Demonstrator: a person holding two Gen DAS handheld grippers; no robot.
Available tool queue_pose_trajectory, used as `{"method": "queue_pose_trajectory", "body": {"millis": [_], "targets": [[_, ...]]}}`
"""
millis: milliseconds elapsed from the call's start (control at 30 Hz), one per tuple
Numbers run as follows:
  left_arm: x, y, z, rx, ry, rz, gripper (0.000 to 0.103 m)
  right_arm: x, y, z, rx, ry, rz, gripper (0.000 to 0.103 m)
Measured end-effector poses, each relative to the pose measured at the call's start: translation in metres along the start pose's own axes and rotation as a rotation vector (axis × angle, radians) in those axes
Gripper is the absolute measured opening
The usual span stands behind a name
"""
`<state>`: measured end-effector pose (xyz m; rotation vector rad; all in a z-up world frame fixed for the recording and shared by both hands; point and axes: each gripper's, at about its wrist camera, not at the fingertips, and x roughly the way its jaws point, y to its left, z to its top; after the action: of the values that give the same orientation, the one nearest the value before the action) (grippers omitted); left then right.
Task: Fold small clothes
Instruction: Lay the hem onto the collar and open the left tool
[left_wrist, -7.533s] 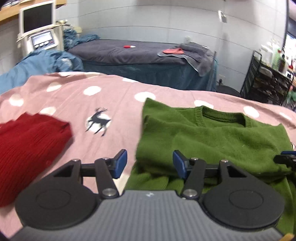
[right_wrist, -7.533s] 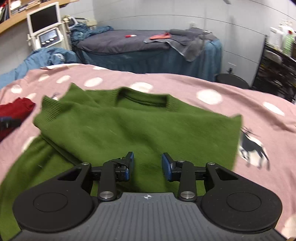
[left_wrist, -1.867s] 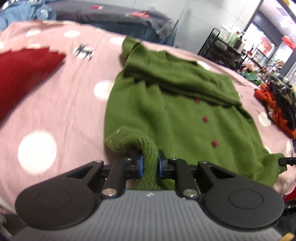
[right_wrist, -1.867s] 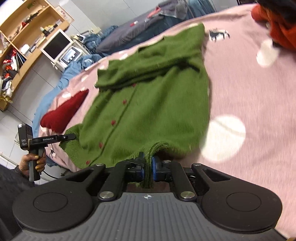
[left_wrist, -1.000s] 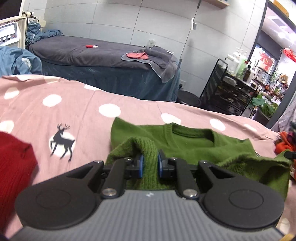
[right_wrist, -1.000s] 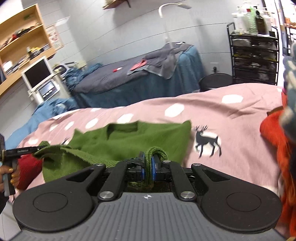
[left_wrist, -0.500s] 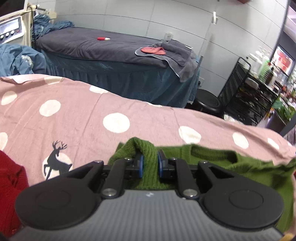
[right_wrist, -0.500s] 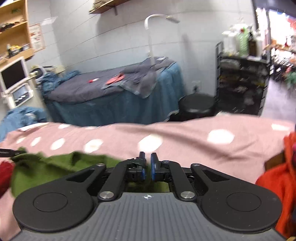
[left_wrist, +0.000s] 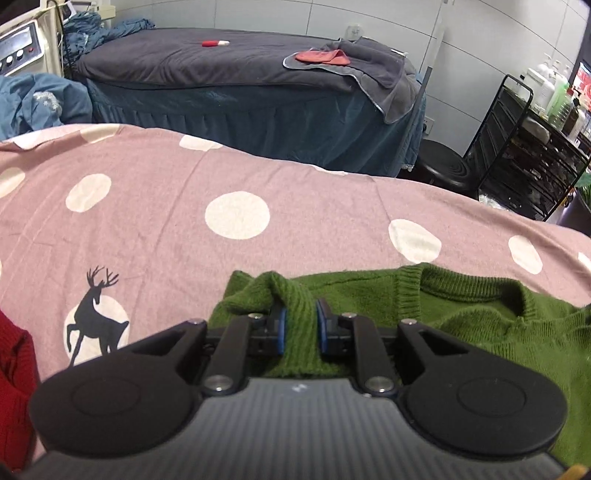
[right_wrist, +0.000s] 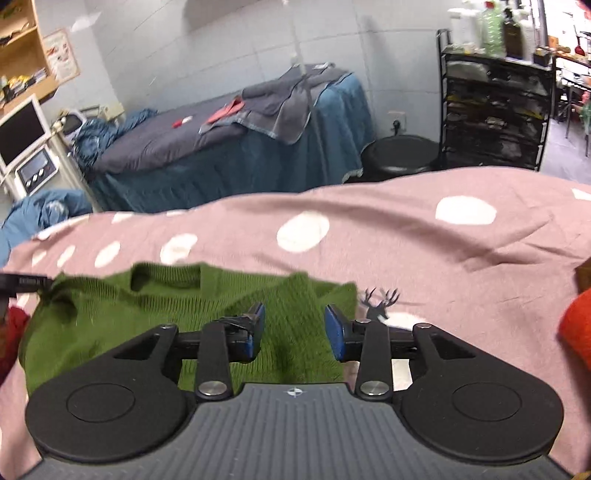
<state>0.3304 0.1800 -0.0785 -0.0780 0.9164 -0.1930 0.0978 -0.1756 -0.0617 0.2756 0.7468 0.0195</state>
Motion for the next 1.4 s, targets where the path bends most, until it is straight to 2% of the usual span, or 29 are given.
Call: {"method": "queue_pose_trajectory", "body": {"millis": [67,167,200,233,267,300,367,433,533,633,767,1000,1067,1133,1167,1233,1267,1300,1367,1400], "targets": [[0.002,0.002,0.002,-0.014,0.01,-0.006,0.017,0.009,0.005,0.0,-0.038,0.011,0.001,0.068],[0.004,0.004,0.004,-0.034,0.016,-0.012,0.017,0.024,0.014,0.0,-0.129,0.022,-0.031,0.088],[0.005,0.004,0.004,-0.036,0.016,-0.012,0.017,0.028,0.016,-0.001,-0.146,0.027,-0.035,0.084],[0.005,0.004,0.003,-0.034,0.015,-0.012,0.017,0.031,0.017,-0.002,-0.155,0.035,-0.024,0.075],[0.005,0.004,0.003,-0.03,0.013,-0.013,0.017,0.033,0.02,-0.002,-0.166,0.05,-0.007,0.025],[0.005,0.004,0.003,-0.028,0.012,-0.013,0.017,0.035,0.022,-0.003,-0.182,0.066,0.005,0.018],[0.004,0.004,0.004,-0.03,0.007,-0.017,0.017,0.033,0.029,-0.004,-0.234,0.065,-0.008,0.017],[0.001,0.006,0.007,-0.052,-0.007,-0.028,0.016,0.024,0.032,-0.002,-0.268,0.005,-0.034,0.017],[0.002,0.008,0.015,-0.079,-0.021,-0.025,0.016,0.012,0.023,0.013,-0.212,-0.079,-0.084,0.016],[0.008,0.005,0.023,-0.064,-0.024,-0.002,0.016,0.013,0.02,0.029,-0.21,-0.11,-0.14,0.016],[0.025,-0.006,0.026,-0.024,0.018,0.051,0.017,0.03,0.024,0.035,-0.258,-0.096,-0.226,0.016],[0.037,-0.021,0.017,0.072,0.029,0.11,0.021,0.064,0.021,0.015,-0.288,-0.001,-0.303,0.016],[0.036,-0.024,0.017,0.091,0.032,0.113,0.023,0.07,0.021,0.009,-0.294,0.023,-0.31,0.016],[0.034,-0.024,0.018,0.09,0.032,0.104,0.031,0.072,0.022,0.006,-0.304,0.027,-0.319,0.017],[0.032,-0.023,0.018,0.08,0.032,0.096,0.034,0.072,0.022,0.005,-0.311,0.026,-0.322,0.018],[0.028,-0.02,0.019,0.053,0.027,0.073,0.057,0.071,0.025,0.005,-0.327,0.032,-0.331,0.025],[0.026,-0.019,0.018,0.05,0.016,0.067,0.061,0.07,0.026,0.005,-0.336,0.028,-0.336,0.038],[0.023,-0.019,0.018,0.06,-0.002,0.082,0.068,0.068,0.027,0.005,-0.341,0.016,-0.346,0.06],[0.016,-0.024,0.018,0.103,-0.048,0.164,0.085,0.063,0.025,0.006,-0.325,-0.008,-0.368,0.082],[0.012,-0.025,0.018,0.129,-0.077,0.205,0.098,0.06,0.023,0.006,-0.303,-0.014,-0.368,0.085]]}}
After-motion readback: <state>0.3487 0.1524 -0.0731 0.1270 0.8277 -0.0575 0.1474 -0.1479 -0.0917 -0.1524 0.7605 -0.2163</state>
